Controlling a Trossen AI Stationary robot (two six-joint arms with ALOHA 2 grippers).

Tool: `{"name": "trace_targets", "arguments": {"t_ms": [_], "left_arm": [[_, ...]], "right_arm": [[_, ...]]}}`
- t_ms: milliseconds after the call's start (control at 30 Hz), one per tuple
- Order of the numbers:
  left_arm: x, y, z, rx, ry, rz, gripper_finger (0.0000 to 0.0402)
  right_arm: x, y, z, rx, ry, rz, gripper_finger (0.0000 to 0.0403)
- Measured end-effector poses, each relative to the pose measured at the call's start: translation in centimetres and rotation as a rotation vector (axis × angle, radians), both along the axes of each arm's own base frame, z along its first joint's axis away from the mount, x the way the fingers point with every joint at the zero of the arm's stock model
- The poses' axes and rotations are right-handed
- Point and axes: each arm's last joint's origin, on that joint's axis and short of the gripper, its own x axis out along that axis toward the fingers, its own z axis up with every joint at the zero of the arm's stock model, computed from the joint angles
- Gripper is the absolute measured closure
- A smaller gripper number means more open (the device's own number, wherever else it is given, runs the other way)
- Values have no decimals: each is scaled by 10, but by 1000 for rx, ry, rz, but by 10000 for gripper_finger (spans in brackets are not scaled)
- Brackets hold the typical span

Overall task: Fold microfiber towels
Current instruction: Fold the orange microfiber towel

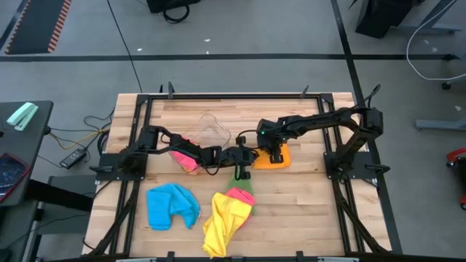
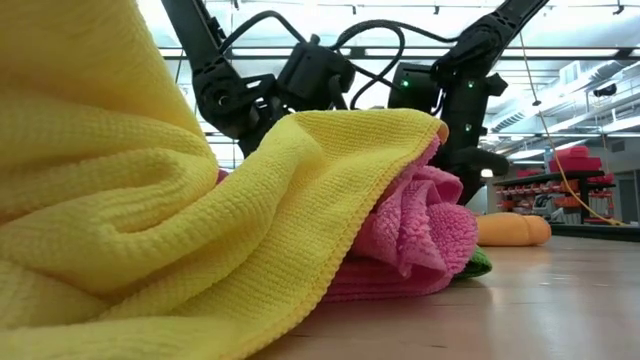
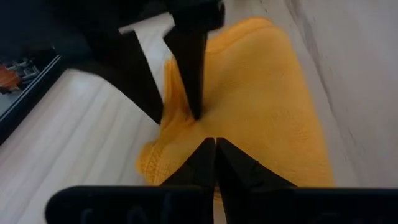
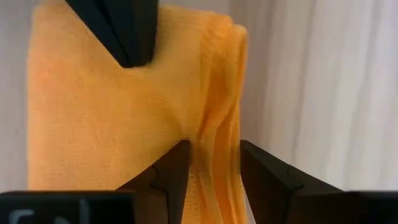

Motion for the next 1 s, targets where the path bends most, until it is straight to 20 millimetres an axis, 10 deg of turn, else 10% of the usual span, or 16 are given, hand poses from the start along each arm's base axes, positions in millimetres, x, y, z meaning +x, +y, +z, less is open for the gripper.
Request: {"name": "trace_targets", "arguments": {"t_ms": [400,733,1000], "left_arm": [[-1,0,-2,-19,20,11,384],[-2,0,-4,-39,39,22,374],[-2,0,-4,-43,38,24,374]], "right_arm": [[-14,23,50,-4,-232,-46,255],[-40,49,-3,75,-619,-124,256],[-61,49,-32,27,-571,-211,256]]}}
